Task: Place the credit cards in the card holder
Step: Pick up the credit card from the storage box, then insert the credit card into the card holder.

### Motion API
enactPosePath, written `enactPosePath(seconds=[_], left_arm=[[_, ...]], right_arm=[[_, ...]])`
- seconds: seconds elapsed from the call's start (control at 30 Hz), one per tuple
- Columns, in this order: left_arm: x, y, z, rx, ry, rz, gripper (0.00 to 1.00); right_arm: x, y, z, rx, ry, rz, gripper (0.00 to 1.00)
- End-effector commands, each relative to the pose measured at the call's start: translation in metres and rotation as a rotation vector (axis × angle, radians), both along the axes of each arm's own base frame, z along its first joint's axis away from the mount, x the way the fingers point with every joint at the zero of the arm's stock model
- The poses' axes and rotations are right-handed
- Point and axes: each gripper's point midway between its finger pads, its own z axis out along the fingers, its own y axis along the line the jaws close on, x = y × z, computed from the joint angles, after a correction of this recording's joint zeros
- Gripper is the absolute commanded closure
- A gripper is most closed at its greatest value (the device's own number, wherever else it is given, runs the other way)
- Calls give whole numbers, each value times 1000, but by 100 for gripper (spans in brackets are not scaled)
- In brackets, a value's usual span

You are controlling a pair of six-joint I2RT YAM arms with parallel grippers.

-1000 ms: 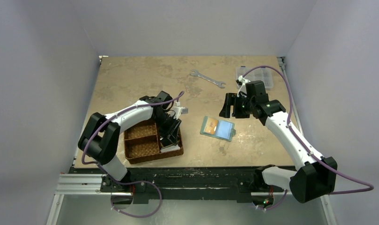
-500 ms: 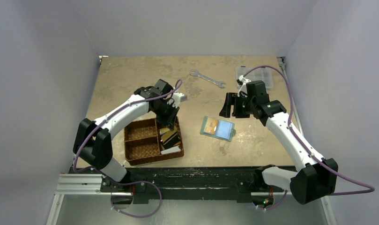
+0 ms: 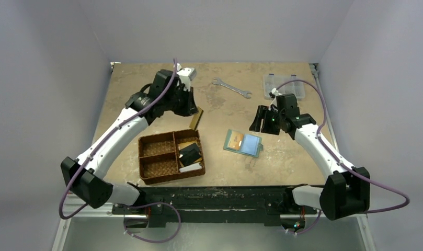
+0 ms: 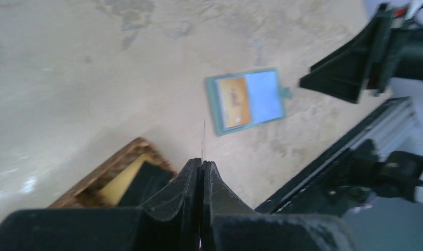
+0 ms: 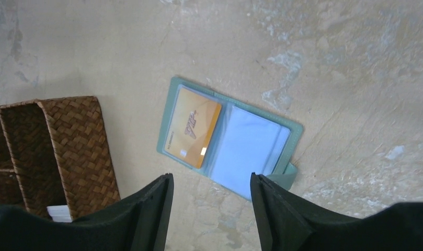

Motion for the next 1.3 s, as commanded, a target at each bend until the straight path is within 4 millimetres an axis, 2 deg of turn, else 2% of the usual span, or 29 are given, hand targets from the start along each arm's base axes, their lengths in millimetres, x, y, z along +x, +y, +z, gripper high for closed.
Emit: enactPosePath(seconds=[0.0,0.07,0.1,0.17,0.23,0.43,0.57,0.73,0.97,1.27], left_arm=[[5,-64,6,-371,33,-39,100],[0,-81,-12,-452,77,-36,100],[1,-90,-16,-490,79,-43,100],[-3,-106,-33,-512,119,-63,100],[-3,-120,-46,-515,133,-72,100],[-1,-156,-83,-526,207,-118,100],[5,-164,-115,-485,252,-127,100],[8,-178,-131,-500,288,-170,100],[8,-189,-152,-501,333,-196,100],[8,-193,-177,-452,392,-216,100]], right_arm=[[1,12,-4,147,1,-10,37],[2,6,-20,166,19,-49,37],[-1,5,-33,195,54,-55,38],[-4,1,-45,267,87,-55,44],[-6,0,-52,303,93,-46,46],[1,-14,-67,221,59,-75,56],[3,-20,-74,182,50,-89,67],[6,-11,-62,225,-21,-41,66],[1,-4,-89,259,68,-18,77],[1,-10,-106,224,113,-59,80]])
